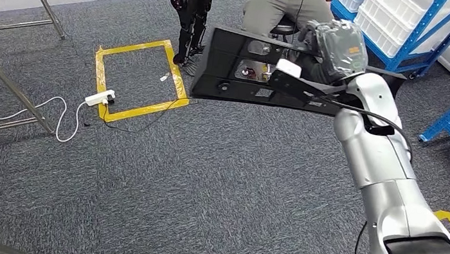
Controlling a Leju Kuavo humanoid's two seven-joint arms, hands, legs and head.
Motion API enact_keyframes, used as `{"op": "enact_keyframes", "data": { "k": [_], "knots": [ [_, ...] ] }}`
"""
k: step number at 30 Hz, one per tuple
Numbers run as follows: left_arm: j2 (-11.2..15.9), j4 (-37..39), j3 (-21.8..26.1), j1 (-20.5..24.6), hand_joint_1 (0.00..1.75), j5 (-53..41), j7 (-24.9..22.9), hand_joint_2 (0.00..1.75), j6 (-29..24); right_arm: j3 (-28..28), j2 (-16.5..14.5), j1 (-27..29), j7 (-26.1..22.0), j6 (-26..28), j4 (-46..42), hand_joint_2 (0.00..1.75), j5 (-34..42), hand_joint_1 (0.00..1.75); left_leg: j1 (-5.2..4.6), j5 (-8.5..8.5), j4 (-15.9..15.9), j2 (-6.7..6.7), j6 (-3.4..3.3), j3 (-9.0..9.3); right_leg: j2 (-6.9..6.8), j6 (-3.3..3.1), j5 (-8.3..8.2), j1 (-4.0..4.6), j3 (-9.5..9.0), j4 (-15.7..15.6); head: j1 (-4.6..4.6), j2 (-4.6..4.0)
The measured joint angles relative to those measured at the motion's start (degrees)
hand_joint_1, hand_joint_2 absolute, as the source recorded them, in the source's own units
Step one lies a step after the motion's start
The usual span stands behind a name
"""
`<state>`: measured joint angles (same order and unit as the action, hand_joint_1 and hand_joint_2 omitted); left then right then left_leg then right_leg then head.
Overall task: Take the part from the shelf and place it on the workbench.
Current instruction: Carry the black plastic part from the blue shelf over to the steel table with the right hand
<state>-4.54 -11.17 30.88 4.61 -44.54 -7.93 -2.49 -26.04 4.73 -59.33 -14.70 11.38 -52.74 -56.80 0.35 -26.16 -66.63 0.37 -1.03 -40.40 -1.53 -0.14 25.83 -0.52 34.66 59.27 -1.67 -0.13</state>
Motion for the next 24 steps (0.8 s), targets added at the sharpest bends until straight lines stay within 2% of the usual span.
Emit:
{"op": "enact_keyframes", "data": {
  "k": [2, 3, 5, 7, 8, 10, 11, 12, 13, 14, 15, 17, 18, 20, 21, 23, 24],
  "knots": [
    [0.21, -0.01, -0.01, 0.71, 0.0, -0.44, -0.13, 1.75, 0.09, -0.81, -2.1, -1.24, 0.47, 0.07, 0.52, 1.75, -0.36, 1.73, -0.61, 1.82, 6.07, 1.46, -0.43, 3.19, -0.62, 0.09, 0.06, 0.35, 0.11, 0.02, 0.01, 0.0],
    [0.32, -0.01, -0.01, 1.03, 0.0, -0.66, -0.25, 1.75, 0.15, -1.16, -3.01, -1.63, 0.67, 0.09, 0.77, 1.75, -0.54, 1.73, -0.91, 1.93, 7.24, 1.77, -0.58, 3.7, -1.02, 0.16, 0.1, 0.47, 0.13, 0.0, 0.03, 0.0],
    [0.54, -0.02, -0.02, 1.38, 0.0, -0.98, -0.55, 1.75, 0.31, -1.74, -4.65, -1.97, 0.97, 0.09, 1.2, 1.75, -0.73, 1.73, -1.11, 2.15, 7.76, 0.96, -0.96, 3.78, -1.79, 0.36, 0.25, 0.57, 0.18, -0.04, 0.07, 0.0],
    [0.64, 0.0, -0.02, 1.4, 0.0, -1.27, -0.89, 1.75, 0.49, -2.15, -5.86, -2.13, 1.18, 0.08, 1.44, 1.75, -0.77, 1.73, -0.92, 2.65, 8.45, 0.27, -1.51, 4.13, -1.25, 0.51, 1.16, 0.54, 0.93, 1.45, 0.09, 0.0],
    [0.66, 0.01, -0.02, 1.43, 0.0, -1.4, -1.02, 1.75, 0.55, -2.36, -6.28, -2.25, 1.23, 0.08, 1.52, 1.75, -0.73, 1.73, -0.77, 2.89, 8.77, -0.08, -1.78, 4.3, -0.58, 0.47, 2.23, 0.51, 1.97, 3.64, 0.11, 0.0],
    [0.64, 0.03, -0.02, 1.48, 0.0, -1.6, -1.16, 1.75, 0.57, -2.69, -6.65, -2.28, 1.26, 0.06, 1.79, 1.75, -0.63, 1.73, -0.68, 3.04, 8.88, -1.0, -2.01, 4.31, 0.6, 0.26, 5.11, 0.34, 5.35, 10.9, 0.14, 0.0],
    [0.61, 0.03, -0.03, 1.48, 0.0, -1.68, -1.2, 1.75, 0.57, -2.81, -6.71, -2.15, 1.26, 0.05, 1.97, 1.75, -0.6, 1.73, -0.65, 3.05, 8.87, -1.58, -2.02, 4.31, 0.78, 0.33, 6.1, 0.26, 6.92, 14.11, 0.16, 0.0],
    [0.55, 0.04, -0.03, 1.46, 0.0, -1.76, -1.26, 1.75, 0.57, -2.91, -6.74, -1.98, 1.26, 0.04, 2.18, 1.75, -0.6, 1.73, -0.64, 3.04, 8.85, -2.19, -2.02, 4.3, 0.86, 0.58, 6.39, 0.18, 7.81, 15.8, 0.15, 0.0],
    [0.47, 0.05, -0.04, 1.4, 0.0, -1.89, -1.38, 1.75, 0.57, -2.98, -6.76, -1.86, 1.26, 0.04, 2.37, 1.75, -0.6, 1.73, -0.62, 3.04, 8.81, -2.8, -2.0, 4.31, 0.94, 1.0, 5.76, 0.07, 7.56, 15.09, 0.17, 0.0],
    [0.39, 0.07, -0.05, 1.33, 0.0, -2.04, -1.51, 1.75, 0.57, -3.03, -6.77, -1.81, 1.26, 0.06, 2.51, 1.75, -0.6, 1.73, -0.57, 3.03, 8.75, -3.38, -1.95, 4.32, 1.12, 1.51, 4.41, -0.09, 6.27, 12.24, 0.15, 0.0],
    [0.33, 0.07, -0.05, 1.28, 0.0, -2.2, -1.66, 1.75, 0.58, -3.06, -6.78, -1.82, 1.25, 0.09, 2.63, 1.75, -0.62, 1.73, -0.51, 2.99, 8.65, -3.93, -1.81, 4.28, 1.71, 2.01, 2.79, -0.32, 4.34, 8.06, 0.18, 0.0],
    [0.31, 0.07, -0.07, 1.27, 0.0, -2.5, -1.81, 1.75, 0.59, -3.12, -6.84, -1.86, 1.18, 0.2, 2.85, 1.75, -0.8, 1.73, -0.51, 2.84, 8.29, -4.81, -1.3, 4.0, 2.79, 2.23, 0.45, -0.56, 1.1, 1.5, 0.14, 0.0],
    [0.32, 0.07, -0.07, 1.29, 0.0, -2.59, -1.85, 1.75, 0.59, -3.22, -6.96, -1.85, 1.14, 0.27, 2.99, 1.75, -0.97, 1.73, -0.47, 2.82, 8.19, -5.12, -0.98, 3.83, 3.08, 2.03, 0.02, -0.5, 0.42, 0.15, 0.11, 0.0],
    [0.38, 0.07, -0.07, 1.28, 0.0, -2.69, -1.85, 1.75, 0.6, -3.45, -7.28, -1.85, 1.09, 0.38, 3.26, 1.75, -1.28, 1.73, -0.22, 2.91, 8.24, -5.57, -0.29, 3.63, 2.54, 1.21, -0.21, -0.26, 0.29, -0.12, 0.08, 0.0],
    [0.38, 0.08, -0.07, 1.26, 0.0, -2.7, -1.86, 1.75, 0.63, -3.53, -7.48, -1.91, 1.08, 0.4, 3.34, 1.75, -1.36, 1.73, -0.12, 2.75, 8.09, -5.3, 0.05, 3.5, 2.26, 0.82, -0.35, -0.25, 0.2, -0.27, 0.07, 0.0],
    [0.37, 0.09, -0.07, 1.37, 0.0, -2.74, -1.86, 1.75, 0.68, -3.61, -7.9, -2.14, 1.08, 0.42, 3.4, 1.75, -1.39, 1.73, -0.04, 1.06, 5.46, -3.54, 0.69, 2.25, 1.65, -0.07, -0.54, -0.44, -0.02, -0.62, -0.2, 0.0],
    [0.31, 0.09, -0.07, 1.47, 0.0, -2.77, -1.86, 1.75, 0.71, -3.65, -8.09, -2.23, 1.08, 0.42, 3.41, 1.75, -1.41, 1.73, 0.06, -0.5, 2.5, -2.38, 0.96, 0.85, 1.32, -0.37, -0.51, -0.36, -0.07, -0.67, -0.33, 0.0]
  ]
}}
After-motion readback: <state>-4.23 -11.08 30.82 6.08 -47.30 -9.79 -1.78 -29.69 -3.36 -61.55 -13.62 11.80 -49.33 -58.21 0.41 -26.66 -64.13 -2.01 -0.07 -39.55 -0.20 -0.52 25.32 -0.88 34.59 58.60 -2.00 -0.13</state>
